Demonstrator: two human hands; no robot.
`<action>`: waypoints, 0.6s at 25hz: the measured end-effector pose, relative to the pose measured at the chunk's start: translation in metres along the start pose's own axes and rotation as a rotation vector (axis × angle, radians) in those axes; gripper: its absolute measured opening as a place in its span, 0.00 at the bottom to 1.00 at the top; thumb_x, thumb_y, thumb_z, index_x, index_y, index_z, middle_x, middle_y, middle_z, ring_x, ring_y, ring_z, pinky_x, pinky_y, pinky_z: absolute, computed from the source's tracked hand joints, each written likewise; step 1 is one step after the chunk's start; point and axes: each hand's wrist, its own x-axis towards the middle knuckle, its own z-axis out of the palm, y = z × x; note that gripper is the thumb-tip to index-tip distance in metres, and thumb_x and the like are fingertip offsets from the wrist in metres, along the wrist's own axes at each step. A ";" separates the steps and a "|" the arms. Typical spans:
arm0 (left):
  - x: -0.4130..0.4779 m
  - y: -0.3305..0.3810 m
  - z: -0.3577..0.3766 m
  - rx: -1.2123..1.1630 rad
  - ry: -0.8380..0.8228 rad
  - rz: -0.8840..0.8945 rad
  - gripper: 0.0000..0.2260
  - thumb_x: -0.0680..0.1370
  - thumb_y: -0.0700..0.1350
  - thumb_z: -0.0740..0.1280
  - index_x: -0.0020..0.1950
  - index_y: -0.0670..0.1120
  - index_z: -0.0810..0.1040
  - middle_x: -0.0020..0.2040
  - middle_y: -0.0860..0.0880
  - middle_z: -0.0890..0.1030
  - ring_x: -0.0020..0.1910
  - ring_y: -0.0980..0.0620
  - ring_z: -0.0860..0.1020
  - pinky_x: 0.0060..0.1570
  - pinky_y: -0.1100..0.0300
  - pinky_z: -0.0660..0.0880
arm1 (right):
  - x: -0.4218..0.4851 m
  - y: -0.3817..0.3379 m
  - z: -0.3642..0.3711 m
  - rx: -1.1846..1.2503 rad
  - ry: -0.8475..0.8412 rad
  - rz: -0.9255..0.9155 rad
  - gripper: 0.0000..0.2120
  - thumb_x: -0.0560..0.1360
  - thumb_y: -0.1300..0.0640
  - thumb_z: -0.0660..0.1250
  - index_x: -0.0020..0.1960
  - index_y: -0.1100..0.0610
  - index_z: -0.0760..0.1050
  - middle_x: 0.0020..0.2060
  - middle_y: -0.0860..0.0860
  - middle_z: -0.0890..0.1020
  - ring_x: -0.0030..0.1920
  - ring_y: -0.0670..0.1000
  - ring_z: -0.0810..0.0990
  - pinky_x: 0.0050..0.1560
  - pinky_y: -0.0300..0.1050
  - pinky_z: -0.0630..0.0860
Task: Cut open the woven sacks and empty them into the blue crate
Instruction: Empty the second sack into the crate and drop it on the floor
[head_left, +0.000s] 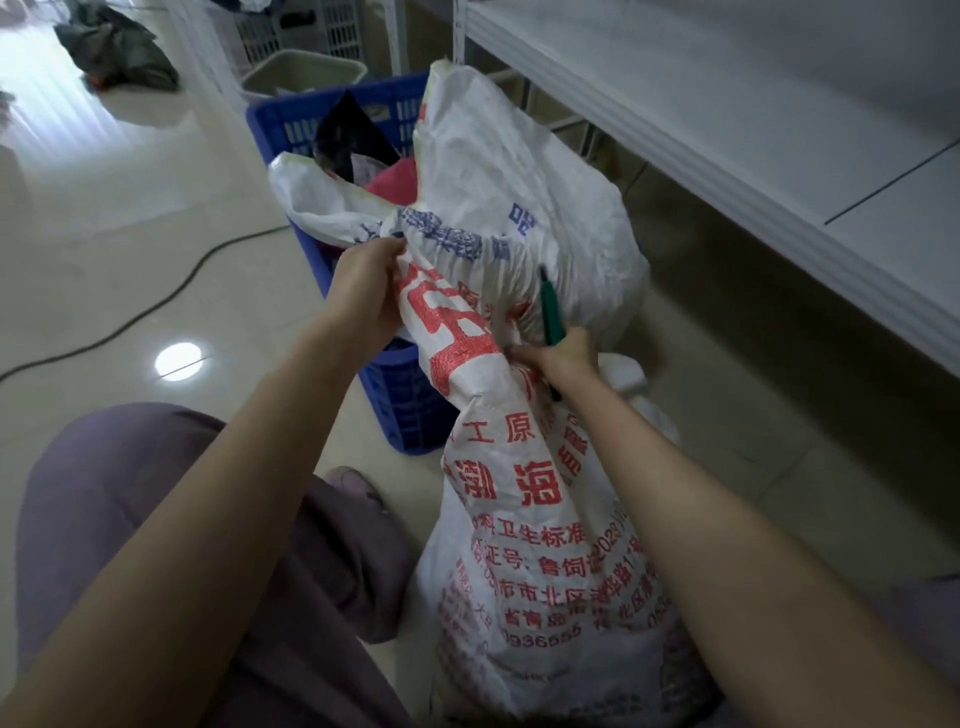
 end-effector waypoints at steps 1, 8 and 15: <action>0.004 0.001 0.001 0.038 0.019 0.010 0.08 0.80 0.39 0.57 0.44 0.43 0.74 0.42 0.45 0.80 0.41 0.49 0.80 0.46 0.55 0.78 | 0.003 -0.003 0.005 0.080 0.066 0.010 0.22 0.66 0.59 0.78 0.57 0.61 0.75 0.47 0.54 0.80 0.50 0.53 0.79 0.47 0.43 0.74; 0.038 0.002 -0.009 0.368 0.200 0.174 0.05 0.75 0.42 0.66 0.47 0.44 0.71 0.40 0.47 0.76 0.38 0.50 0.79 0.44 0.54 0.80 | 0.009 -0.037 -0.068 -0.143 0.195 -0.025 0.27 0.69 0.53 0.76 0.61 0.62 0.70 0.52 0.53 0.74 0.54 0.52 0.75 0.49 0.43 0.71; 0.039 0.015 0.010 1.090 0.360 0.564 0.19 0.74 0.50 0.67 0.61 0.42 0.69 0.62 0.42 0.71 0.61 0.43 0.69 0.63 0.51 0.68 | 0.015 -0.094 -0.117 0.103 0.449 -0.241 0.12 0.69 0.55 0.75 0.42 0.52 0.71 0.44 0.48 0.78 0.44 0.47 0.77 0.40 0.37 0.72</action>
